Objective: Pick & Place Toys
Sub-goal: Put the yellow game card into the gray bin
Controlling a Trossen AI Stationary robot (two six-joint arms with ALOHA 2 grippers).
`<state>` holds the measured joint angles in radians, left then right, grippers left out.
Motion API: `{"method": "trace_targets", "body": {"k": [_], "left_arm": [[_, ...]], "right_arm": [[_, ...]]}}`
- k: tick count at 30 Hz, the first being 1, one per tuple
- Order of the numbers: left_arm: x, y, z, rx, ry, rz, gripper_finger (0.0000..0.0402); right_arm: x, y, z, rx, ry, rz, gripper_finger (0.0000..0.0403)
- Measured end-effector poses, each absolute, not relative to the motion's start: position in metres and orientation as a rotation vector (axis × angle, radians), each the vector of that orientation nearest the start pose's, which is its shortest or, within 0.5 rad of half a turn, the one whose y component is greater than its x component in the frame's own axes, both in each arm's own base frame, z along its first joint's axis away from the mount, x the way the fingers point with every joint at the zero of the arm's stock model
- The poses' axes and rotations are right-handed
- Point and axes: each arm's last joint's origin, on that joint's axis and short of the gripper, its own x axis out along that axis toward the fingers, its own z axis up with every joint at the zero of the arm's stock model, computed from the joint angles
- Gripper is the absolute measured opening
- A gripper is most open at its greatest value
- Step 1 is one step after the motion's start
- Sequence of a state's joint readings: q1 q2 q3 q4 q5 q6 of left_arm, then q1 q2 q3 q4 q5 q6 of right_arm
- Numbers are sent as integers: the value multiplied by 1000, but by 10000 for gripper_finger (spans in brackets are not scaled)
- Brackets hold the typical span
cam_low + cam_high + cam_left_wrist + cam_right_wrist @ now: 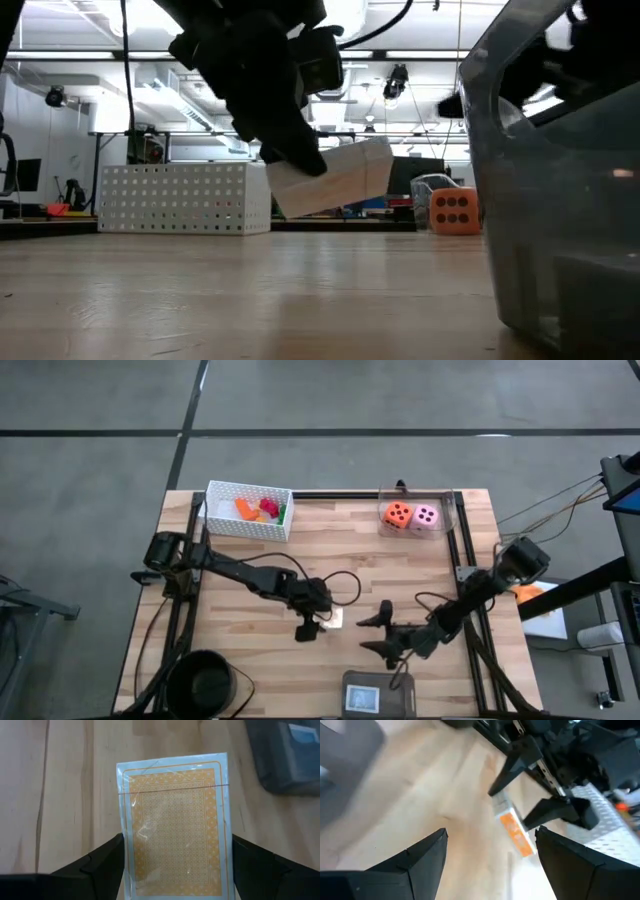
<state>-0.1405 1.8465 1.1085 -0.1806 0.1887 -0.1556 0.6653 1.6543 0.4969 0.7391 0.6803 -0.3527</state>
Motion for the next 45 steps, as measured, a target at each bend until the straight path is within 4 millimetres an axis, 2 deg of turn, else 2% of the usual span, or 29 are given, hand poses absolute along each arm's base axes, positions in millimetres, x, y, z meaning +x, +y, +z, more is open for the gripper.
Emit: {"method": "trace_targets", "body": {"k": [9,23,32,37,45], "left_arm": [[368,-58,162,-218,949,-273,294],[377,-60,171,-236,822,-315,294],[380,-60,174,-250,786,-322,294],[381,-60,176,-249,761,-326,294],[382,-61,177,-262,755,-333,294]], "right_arm": [[258,152,130,-707,367,-15,297],[278,139,139,-681,365,20,297],[285,137,143,-674,368,27,292],[290,137,147,-675,376,29,235],[294,138,149,-707,418,49,79]]}}
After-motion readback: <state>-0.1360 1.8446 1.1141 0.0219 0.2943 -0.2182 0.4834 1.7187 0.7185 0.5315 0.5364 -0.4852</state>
